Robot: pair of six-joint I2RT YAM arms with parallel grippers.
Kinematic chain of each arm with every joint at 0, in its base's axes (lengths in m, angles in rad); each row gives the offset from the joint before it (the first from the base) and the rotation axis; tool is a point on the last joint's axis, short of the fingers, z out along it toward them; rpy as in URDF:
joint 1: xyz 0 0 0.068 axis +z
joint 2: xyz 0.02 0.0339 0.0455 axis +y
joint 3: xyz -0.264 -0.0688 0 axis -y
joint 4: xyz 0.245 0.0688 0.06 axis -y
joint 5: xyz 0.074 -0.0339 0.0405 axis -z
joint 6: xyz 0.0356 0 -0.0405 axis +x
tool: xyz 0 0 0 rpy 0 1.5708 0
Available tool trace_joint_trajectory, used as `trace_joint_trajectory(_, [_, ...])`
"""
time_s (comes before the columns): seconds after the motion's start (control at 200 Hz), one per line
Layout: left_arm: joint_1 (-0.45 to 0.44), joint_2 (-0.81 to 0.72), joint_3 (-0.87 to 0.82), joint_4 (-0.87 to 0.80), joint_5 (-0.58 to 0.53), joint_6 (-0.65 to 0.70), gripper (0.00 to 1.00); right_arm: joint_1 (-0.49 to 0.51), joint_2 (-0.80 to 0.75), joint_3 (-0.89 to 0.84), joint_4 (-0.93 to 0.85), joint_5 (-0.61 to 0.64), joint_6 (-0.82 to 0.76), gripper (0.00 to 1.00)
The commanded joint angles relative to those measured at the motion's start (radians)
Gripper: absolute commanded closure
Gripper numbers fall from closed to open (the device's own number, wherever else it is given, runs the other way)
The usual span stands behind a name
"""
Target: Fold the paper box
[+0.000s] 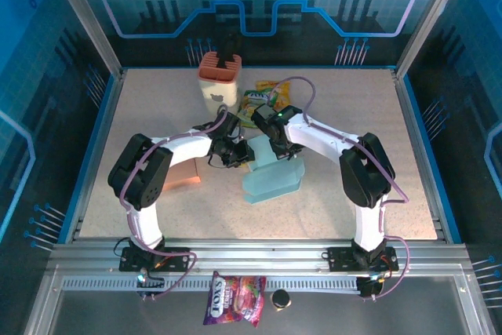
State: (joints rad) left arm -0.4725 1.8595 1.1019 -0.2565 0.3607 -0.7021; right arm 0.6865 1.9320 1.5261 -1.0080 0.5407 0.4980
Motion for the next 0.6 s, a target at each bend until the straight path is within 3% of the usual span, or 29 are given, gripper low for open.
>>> trace_joint_trajectory(0.0, [-0.003,0.009,-0.014,-0.03,-0.074,0.001,0.82,0.022,0.022,0.017,-0.03,-0.038,0.003,1.0])
trace_joint_trajectory(0.125, [-0.014,0.011,-0.014,-0.041,-0.107,0.001,0.83,0.022,0.024,0.021,-0.034,-0.04,0.008,1.0])
trace_joint_trajectory(0.375, [-0.041,0.015,0.0,-0.102,-0.201,-0.005,0.96,0.023,0.028,0.028,-0.038,-0.045,0.017,1.0])
trace_joint_trajectory(0.595, [-0.057,0.012,0.002,-0.156,-0.267,-0.02,1.0,0.022,0.027,0.028,-0.041,-0.044,0.019,1.0])
